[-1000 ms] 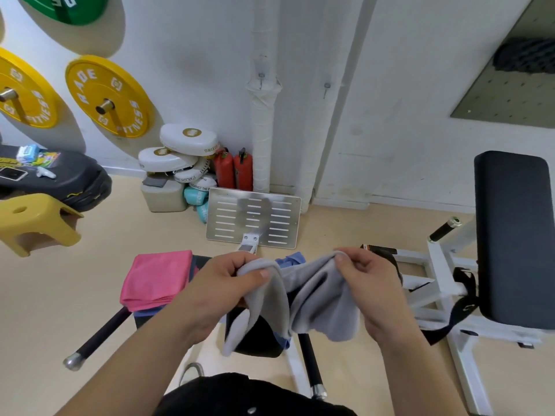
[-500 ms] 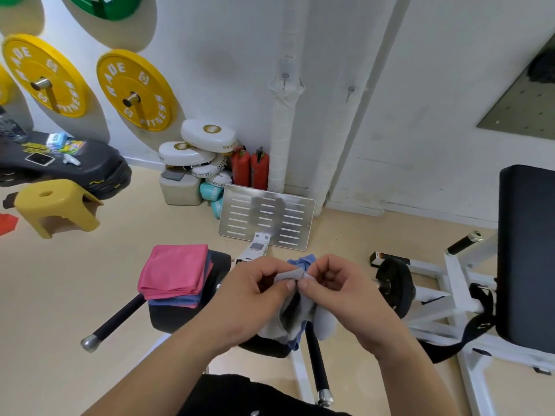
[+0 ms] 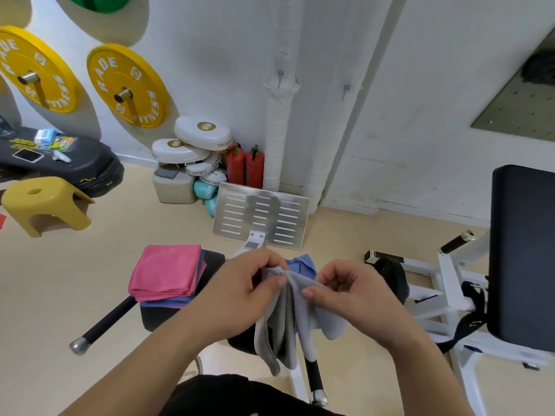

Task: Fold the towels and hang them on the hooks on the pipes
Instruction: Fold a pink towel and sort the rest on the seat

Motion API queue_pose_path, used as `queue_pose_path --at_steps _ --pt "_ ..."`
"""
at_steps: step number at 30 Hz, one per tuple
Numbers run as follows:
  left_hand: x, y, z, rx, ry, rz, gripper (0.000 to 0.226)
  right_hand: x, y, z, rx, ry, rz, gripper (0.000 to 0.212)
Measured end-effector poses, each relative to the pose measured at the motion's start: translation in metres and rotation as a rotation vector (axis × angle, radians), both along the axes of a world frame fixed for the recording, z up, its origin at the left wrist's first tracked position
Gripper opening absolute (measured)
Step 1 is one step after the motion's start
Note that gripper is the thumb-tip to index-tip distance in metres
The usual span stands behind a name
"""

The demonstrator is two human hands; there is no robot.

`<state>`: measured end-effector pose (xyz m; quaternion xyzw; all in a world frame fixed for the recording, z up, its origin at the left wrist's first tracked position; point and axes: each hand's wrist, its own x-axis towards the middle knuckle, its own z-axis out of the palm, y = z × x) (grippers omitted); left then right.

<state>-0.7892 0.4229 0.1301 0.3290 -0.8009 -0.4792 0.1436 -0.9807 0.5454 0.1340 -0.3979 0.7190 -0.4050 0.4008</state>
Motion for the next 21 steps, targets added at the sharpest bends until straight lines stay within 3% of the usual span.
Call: queue_pose_path --at_steps 8,12,14,17,21 --pt "0.004 -0.023 0.007 0.104 0.114 0.146 0.012 -0.026 0.013 -0.003 -0.020 -0.106 -0.068 0.015" --pt "-0.001 -0.059 0.034 -0.015 0.071 0.174 0.013 -0.023 0.005 -0.009 -0.267 -0.334 -0.235 0.040" --pt "-0.002 -0.078 0.050 -0.011 0.063 0.170 0.012 -0.018 -0.003 -0.005 -0.360 -0.447 -0.296 0.035" --pt "-0.005 -0.083 0.045 0.135 0.095 0.222 0.015 -0.004 -0.016 0.006 -0.390 -0.483 -0.386 0.019" --pt "-0.005 -0.073 0.013 0.454 0.216 0.439 0.011 0.006 -0.025 0.013 -0.360 -0.416 -0.444 0.020"
